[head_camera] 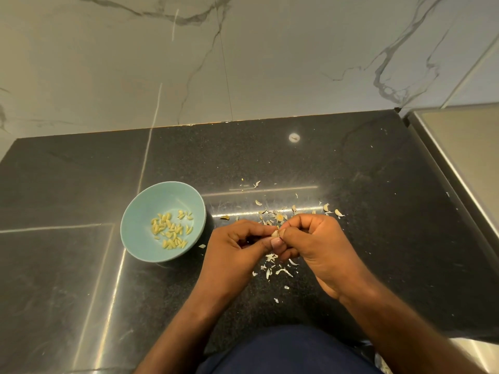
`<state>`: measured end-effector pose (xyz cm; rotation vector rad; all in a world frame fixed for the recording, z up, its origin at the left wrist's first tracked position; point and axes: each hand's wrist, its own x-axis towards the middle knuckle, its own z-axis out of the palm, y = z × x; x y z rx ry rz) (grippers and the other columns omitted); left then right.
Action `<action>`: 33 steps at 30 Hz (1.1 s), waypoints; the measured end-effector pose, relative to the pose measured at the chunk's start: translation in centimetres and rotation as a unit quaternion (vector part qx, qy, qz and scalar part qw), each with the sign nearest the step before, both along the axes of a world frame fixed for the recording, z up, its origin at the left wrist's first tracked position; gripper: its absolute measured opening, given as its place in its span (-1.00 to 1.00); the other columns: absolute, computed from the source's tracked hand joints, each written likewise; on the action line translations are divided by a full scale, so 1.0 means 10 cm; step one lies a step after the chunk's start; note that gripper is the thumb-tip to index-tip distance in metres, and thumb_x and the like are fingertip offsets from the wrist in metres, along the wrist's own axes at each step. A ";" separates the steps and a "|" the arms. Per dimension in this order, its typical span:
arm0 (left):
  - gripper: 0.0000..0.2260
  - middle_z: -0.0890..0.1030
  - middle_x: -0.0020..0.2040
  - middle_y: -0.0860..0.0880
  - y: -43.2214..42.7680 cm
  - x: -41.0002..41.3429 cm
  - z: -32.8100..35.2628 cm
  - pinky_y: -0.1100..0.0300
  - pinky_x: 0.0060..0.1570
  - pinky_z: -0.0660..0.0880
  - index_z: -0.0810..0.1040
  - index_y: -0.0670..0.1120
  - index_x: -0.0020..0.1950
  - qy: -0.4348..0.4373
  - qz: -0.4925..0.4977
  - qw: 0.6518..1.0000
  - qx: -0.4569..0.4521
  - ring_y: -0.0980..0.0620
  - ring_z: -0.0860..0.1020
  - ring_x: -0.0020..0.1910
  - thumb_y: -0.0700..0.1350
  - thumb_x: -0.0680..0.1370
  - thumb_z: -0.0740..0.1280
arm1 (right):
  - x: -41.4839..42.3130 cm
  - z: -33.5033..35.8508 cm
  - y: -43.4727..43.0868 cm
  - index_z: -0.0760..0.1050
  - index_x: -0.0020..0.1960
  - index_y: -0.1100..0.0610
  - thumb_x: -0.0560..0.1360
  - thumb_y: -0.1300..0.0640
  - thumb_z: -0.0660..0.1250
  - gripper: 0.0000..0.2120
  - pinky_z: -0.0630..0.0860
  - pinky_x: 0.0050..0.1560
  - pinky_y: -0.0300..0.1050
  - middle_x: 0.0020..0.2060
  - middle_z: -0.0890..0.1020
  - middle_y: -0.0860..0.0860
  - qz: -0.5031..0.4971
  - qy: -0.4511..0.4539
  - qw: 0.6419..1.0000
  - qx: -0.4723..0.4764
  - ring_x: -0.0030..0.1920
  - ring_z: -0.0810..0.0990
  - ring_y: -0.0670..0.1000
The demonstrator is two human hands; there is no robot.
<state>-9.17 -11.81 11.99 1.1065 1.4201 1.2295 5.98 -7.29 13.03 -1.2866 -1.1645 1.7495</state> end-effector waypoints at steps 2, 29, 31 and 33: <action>-0.78 0.73 -0.13 -0.11 0.00 0.00 0.01 0.17 -0.03 0.61 0.71 -0.16 -0.01 -0.069 -0.001 0.996 -0.051 -0.04 0.70 -0.09 -0.15 0.37 0.51 | 0.01 0.00 0.00 0.60 -0.19 0.31 0.46 0.38 0.40 -0.94 0.57 -0.33 -0.20 -0.39 0.66 0.13 0.008 0.000 1.000 0.010 -0.39 0.61 0.01; -0.71 0.72 -0.08 -0.17 0.00 -0.01 -0.01 0.18 -0.08 0.60 0.69 -0.23 0.02 -0.173 0.039 0.981 -0.077 -0.05 0.69 -0.07 -0.18 0.33 0.49 | 0.10 0.11 -0.01 0.71 -0.06 0.04 0.49 0.09 0.48 -0.94 0.50 -0.29 -0.34 -0.31 0.70 -0.11 0.106 -0.163 0.964 0.184 -0.35 0.57 -0.22; -0.74 0.73 -0.09 -0.15 0.00 -0.02 0.00 0.23 -0.11 0.59 0.70 -0.22 0.01 -0.152 0.034 0.986 -0.054 -0.01 0.69 -0.08 -0.19 0.34 0.48 | 0.10 0.11 -0.02 0.71 -0.07 0.06 0.47 0.10 0.49 -0.94 0.54 -0.27 -0.31 -0.30 0.71 -0.09 0.102 -0.146 0.967 0.184 -0.33 0.61 -0.18; -0.77 0.73 -0.10 -0.13 0.00 -0.03 0.00 0.24 -0.12 0.59 0.71 -0.20 -0.01 -0.132 0.029 0.990 -0.032 0.01 0.69 -0.10 -0.21 0.35 0.49 | 0.10 0.11 -0.02 0.71 -0.08 0.06 0.46 0.10 0.50 -0.93 0.61 -0.20 -0.24 -0.26 0.72 -0.06 0.096 -0.122 0.973 0.173 -0.25 0.68 -0.06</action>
